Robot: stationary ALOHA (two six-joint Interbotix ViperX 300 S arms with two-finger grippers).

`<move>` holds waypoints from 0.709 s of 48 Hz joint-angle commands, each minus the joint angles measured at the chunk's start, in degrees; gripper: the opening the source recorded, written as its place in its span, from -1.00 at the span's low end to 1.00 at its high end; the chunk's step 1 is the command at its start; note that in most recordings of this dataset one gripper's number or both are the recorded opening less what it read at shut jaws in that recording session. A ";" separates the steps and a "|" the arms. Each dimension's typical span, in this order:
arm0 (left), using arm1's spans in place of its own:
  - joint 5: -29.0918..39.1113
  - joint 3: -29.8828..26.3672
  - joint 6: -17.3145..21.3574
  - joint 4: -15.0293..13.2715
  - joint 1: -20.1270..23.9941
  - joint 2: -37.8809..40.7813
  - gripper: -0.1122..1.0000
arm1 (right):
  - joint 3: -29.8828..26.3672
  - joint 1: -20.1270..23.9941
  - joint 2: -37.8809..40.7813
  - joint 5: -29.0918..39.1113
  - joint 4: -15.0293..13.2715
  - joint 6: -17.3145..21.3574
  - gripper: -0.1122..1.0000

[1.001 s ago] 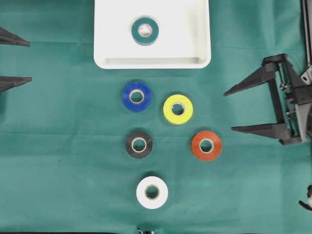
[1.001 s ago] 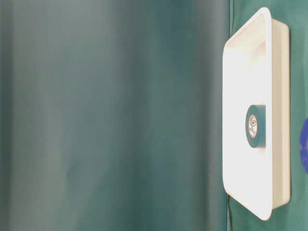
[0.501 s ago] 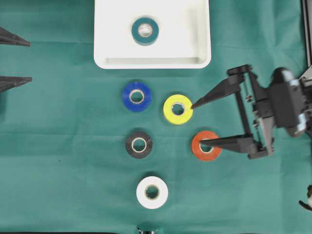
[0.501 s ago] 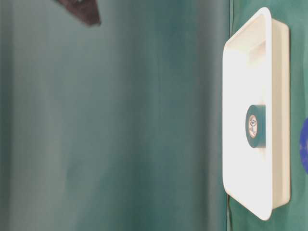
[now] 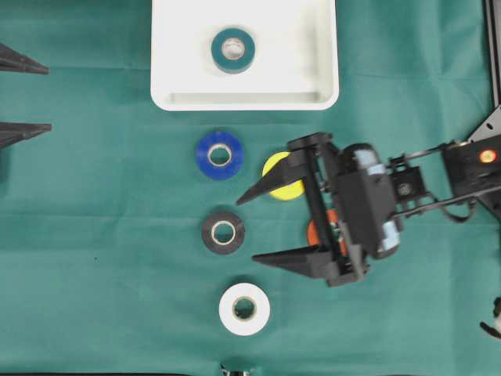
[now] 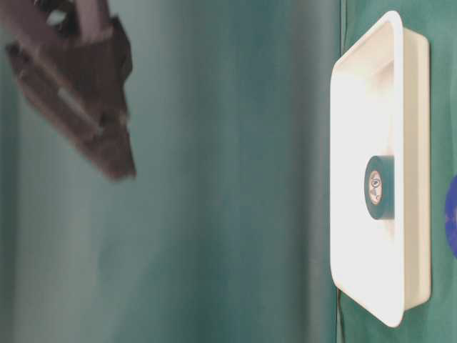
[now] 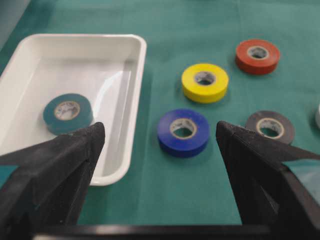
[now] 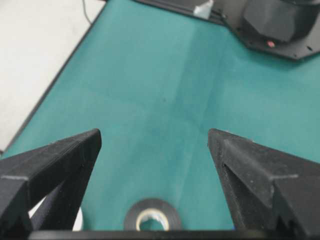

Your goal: Pick up the tape from a random location and place it into the white case.

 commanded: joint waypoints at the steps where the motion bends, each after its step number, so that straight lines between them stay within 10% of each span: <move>1: -0.62 -0.88 0.00 -0.18 -0.09 0.44 0.94 | -3.43 0.35 0.88 0.09 -0.09 -0.09 0.86; 34: -0.62 -0.70 0.00 -0.18 -0.09 0.70 0.94 | -10.02 0.35 6.33 3.87 -0.09 0.53 0.86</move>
